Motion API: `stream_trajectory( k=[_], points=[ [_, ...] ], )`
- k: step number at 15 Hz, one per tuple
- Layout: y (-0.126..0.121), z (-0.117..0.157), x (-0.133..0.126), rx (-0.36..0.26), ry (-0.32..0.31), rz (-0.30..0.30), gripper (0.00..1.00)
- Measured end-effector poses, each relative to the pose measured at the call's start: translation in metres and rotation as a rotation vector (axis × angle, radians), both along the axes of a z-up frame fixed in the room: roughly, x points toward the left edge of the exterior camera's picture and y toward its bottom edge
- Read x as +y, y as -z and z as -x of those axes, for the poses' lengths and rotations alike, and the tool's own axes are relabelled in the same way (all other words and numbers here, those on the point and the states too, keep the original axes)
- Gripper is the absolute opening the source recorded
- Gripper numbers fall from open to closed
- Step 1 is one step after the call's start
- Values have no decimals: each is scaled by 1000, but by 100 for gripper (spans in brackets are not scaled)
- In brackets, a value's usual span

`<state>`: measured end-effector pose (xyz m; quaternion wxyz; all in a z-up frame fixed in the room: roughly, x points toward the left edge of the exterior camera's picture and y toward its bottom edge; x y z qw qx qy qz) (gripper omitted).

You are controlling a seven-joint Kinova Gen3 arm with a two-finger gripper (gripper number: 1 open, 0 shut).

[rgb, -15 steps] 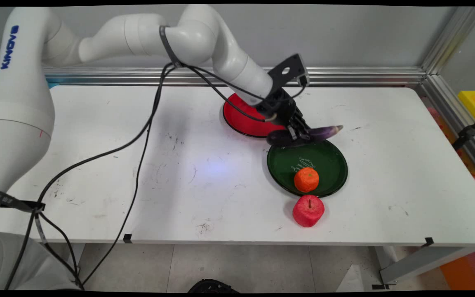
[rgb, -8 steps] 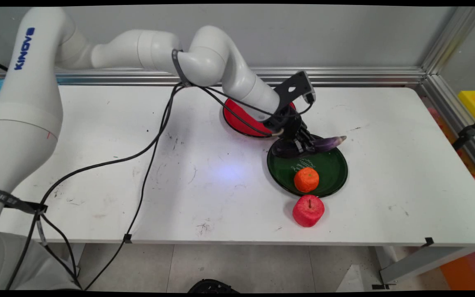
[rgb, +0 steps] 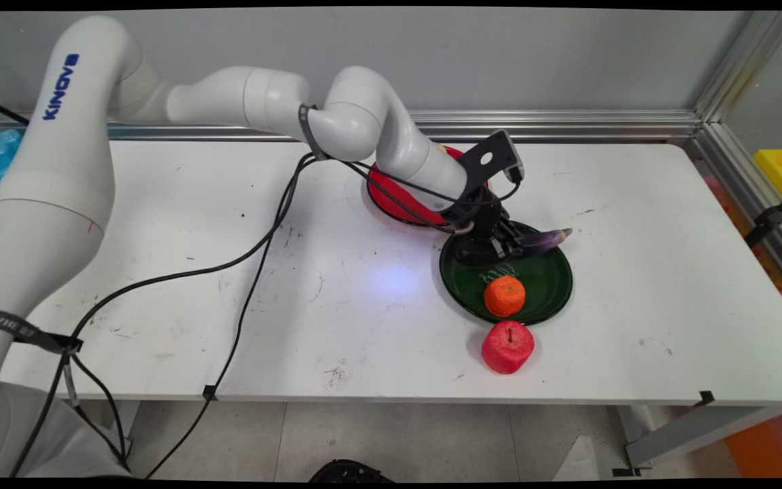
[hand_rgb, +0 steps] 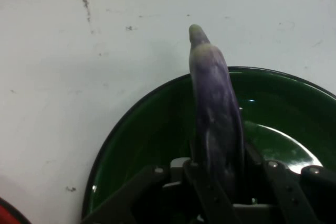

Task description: Place the picked object on the green plate

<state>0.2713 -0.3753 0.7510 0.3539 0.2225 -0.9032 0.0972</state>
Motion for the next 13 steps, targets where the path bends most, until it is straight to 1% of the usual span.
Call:
stream_trajectory(
  k=[6, 7, 13],
  points=[
    [12, 3, -2, 3, -12, 3, 0],
    [13, 3, -1, 4, -13, 2, 100],
    [10, 4, -2, 18, -24, -3, 100]
  ],
)
